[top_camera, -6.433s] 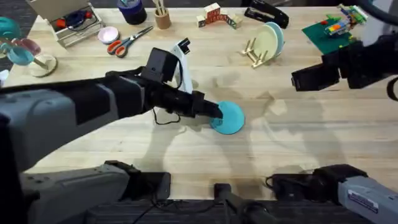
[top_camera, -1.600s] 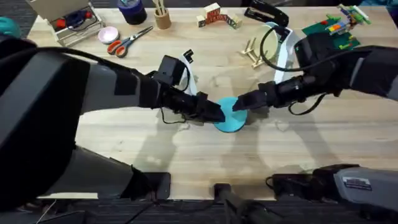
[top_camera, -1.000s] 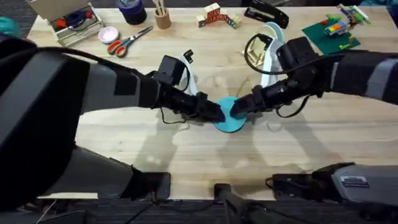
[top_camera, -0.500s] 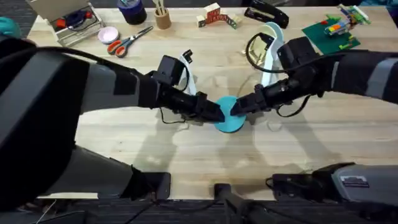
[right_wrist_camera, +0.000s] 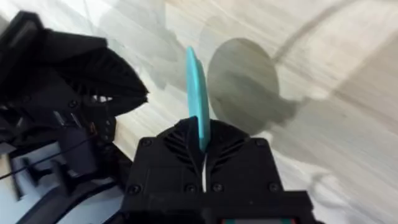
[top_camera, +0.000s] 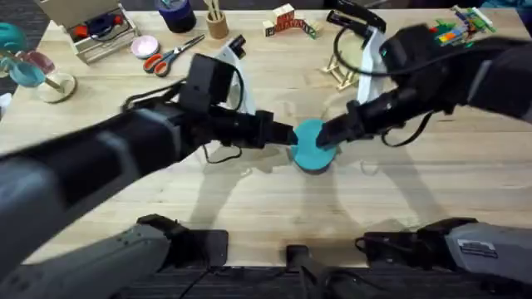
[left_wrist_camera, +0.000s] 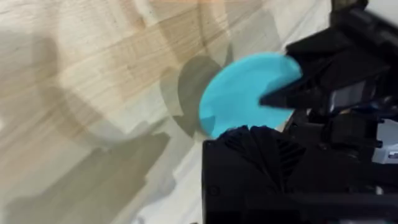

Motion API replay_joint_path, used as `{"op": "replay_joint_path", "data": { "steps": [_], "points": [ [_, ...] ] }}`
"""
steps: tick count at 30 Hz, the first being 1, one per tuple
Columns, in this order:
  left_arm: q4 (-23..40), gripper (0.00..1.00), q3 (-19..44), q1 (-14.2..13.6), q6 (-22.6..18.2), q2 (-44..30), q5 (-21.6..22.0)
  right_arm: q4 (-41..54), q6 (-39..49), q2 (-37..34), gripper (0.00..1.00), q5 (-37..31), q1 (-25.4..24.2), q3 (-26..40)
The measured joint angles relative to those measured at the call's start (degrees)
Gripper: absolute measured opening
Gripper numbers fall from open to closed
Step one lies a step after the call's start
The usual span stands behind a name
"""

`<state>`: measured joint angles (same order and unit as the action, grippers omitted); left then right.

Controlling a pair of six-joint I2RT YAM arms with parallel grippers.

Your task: Pick up the plates from the table one by one and place each into a slot on the dish rack.

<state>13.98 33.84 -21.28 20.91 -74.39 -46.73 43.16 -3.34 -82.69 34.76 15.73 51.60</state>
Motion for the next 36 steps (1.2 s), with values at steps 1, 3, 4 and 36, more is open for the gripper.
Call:
{"op": "replay_joint_path", "data": {
  "steps": [1, 3, 4, 36],
  "points": [
    [2.31, 0.041, 0.28, 0.0, 0.09, 2.2, 1.4, 1.16, 0.34, 0.47, 0.031, -0.8, 0.0, 1.3],
    [6.88, 0.041, 1.15, 0.0, -0.03, 5.83, 4.31, 2.96, 1.03, 1.32, 0.031, -2.19, 0.0, 3.67],
    [9.56, 0.04, 1.97, -0.01, -0.29, 7.42, 5.97, 4.02, 1.49, 1.68, 0.031, -2.86, 0.0, 4.92],
    [41.15, 0.77, 30.41, 0.0, -37.28, 14.34, 36.15, 31.44, 19.38, 2.71, 0.031, -31.37, 0.0, 46.83]
  ]
}}
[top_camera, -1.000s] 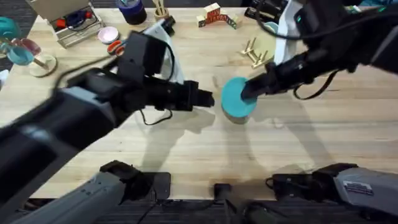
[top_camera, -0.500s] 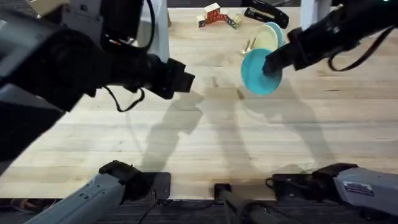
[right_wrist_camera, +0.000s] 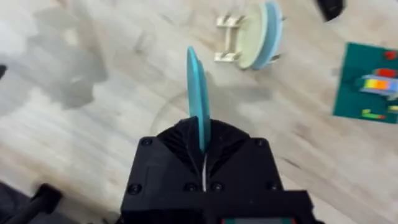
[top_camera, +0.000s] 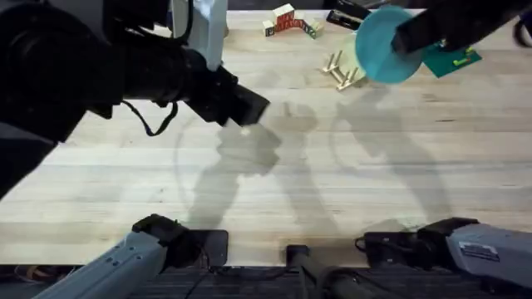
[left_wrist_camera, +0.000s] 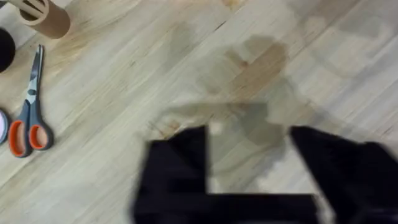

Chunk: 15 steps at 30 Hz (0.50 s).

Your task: Pick up the plates from the table one by one and place each into a slot on the dish rack.

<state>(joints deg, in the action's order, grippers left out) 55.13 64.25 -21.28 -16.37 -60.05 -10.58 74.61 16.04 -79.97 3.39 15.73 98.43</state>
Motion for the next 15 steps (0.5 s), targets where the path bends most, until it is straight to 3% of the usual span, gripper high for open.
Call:
{"op": "replay_joint_path", "data": {
  "steps": [1, 3, 15],
  "points": [
    [0.0, 0.929, 0.0, 0.0, -0.15, 0.0, 0.12, 0.02, 0.36, -0.01, 0.03, -0.83, 0.0, 0.97],
    [-0.01, 0.988, 0.0, 0.0, -0.45, 0.0, 0.16, 0.03, 1.1, -0.01, 0.03, -2.46, 0.0, 2.74],
    [-0.26, 0.995, 0.0, 0.0, -1.06, 0.0, 0.34, 0.68, 4.75, -4.88, 0.03, -7.12, -2.99, 12.63]
  ]
}}
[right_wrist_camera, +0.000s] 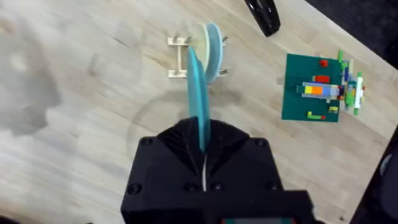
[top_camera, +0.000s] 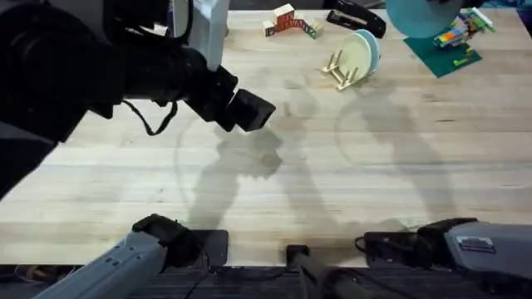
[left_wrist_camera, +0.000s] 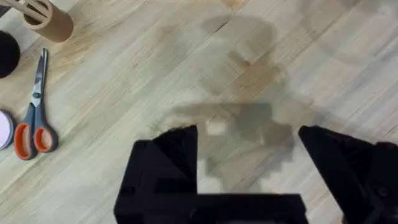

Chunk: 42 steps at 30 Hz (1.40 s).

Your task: Pick up the plates from the table one by one and place each into a slot on the dish rack.

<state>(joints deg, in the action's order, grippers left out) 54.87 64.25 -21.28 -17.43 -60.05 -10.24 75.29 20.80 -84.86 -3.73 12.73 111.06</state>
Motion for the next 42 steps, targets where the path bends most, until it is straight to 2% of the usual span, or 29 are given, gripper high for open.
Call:
{"op": "replay_joint_path", "data": {
  "steps": [16, 32, 42],
  "points": [
    [-0.02, 0.993, 0.0, 0.0, -0.17, 0.0, 0.0, -4.61, 0.48, -7.46, 0.03, -0.13, -6.5, 2.36],
    [0.0, 0.994, 0.0, 0.0, -0.17, 0.0, 0.0, -6.23, 1.57, -11.52, 0.03, 0.57, -6.65, 2.43],
    [-0.02, 0.995, 0.0, 0.0, -0.17, 0.0, 0.02, -6.04, 0.58, -14.79, 0.03, 6.68, -6.62, 2.58]
  ]
}}
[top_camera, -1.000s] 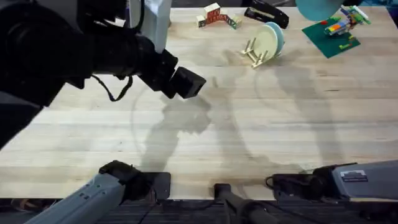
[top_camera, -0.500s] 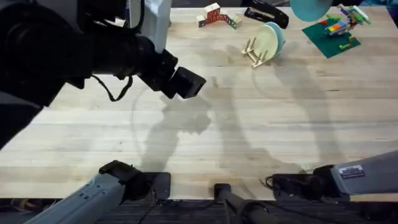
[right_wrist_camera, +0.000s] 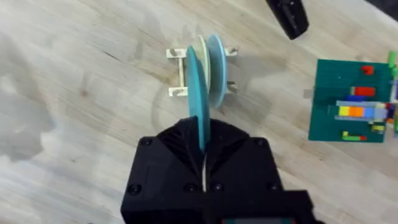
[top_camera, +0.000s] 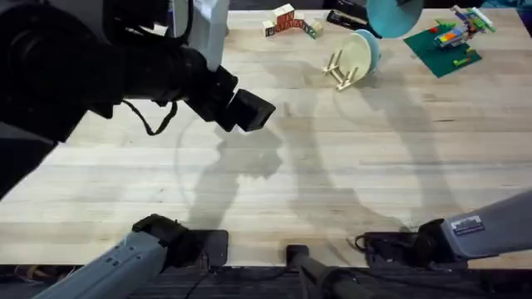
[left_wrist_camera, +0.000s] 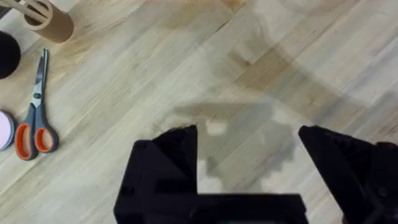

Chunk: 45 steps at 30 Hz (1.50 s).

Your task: Pick up the plates from the table one by one and place each into a slot on the dish rack.

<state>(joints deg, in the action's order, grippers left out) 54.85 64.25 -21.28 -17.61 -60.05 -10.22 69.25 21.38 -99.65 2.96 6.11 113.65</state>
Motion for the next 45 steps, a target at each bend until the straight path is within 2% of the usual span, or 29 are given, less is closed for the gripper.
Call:
{"op": "replay_joint_path", "data": {
  "steps": [13, 45],
  "points": [
    [0.01, 0.993, 0.0, 0.0, 0.0, 0.0, 0.0, -2.02, -0.32, -6.76, 0.03, 0.55, 2.71, 0.0],
    [0.24, 0.993, 0.0, 0.0, 0.0, 0.0, 0.0, -4.94, -0.32, -17.56, 0.03, 0.55, 2.77, 0.0]
  ]
}}
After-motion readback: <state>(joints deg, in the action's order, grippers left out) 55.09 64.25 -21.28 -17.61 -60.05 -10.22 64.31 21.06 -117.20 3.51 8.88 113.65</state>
